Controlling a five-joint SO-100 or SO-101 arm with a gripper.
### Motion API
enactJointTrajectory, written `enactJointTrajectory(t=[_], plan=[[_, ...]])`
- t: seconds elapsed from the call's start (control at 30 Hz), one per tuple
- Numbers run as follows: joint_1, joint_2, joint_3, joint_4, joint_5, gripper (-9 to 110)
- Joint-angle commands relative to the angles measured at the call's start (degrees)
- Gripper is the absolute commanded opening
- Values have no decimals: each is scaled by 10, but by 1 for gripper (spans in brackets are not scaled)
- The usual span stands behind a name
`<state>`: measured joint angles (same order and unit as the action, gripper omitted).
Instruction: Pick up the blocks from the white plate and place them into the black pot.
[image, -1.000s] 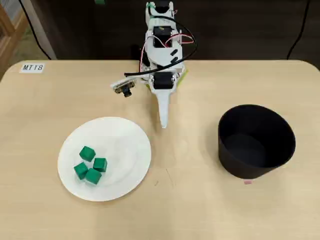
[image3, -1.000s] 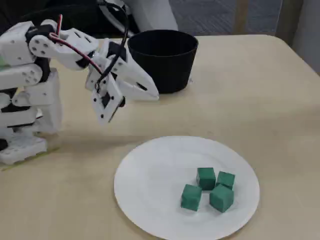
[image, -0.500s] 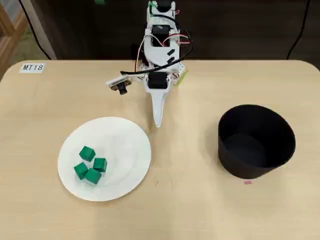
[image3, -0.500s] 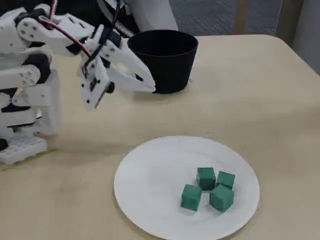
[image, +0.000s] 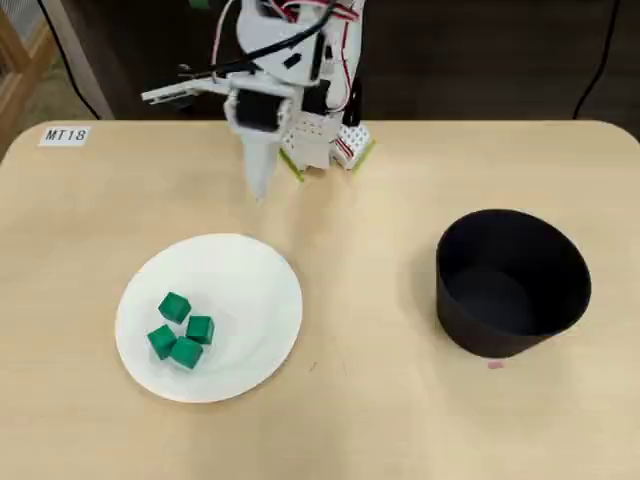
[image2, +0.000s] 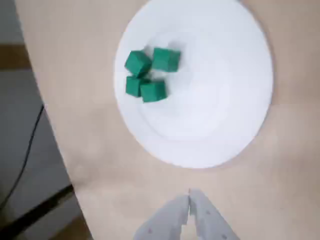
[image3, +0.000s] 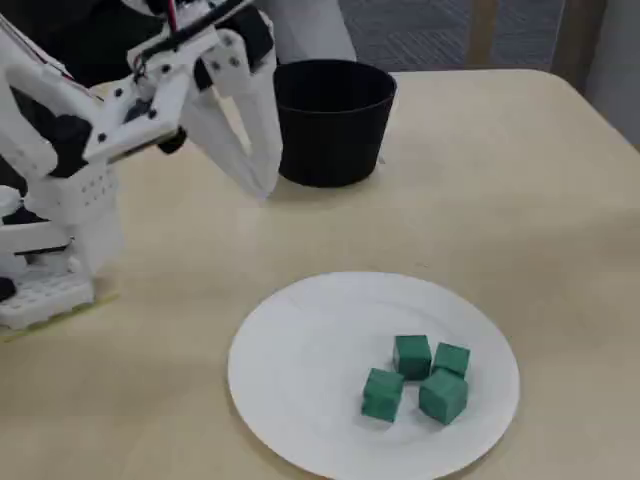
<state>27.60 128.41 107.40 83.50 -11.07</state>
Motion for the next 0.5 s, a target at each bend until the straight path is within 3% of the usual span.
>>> enactJointTrajectory(t=[0.0,0.47], plan=[[14,-71,-80,30,8,-2],[13,-275,-168,-17,82,-2]])
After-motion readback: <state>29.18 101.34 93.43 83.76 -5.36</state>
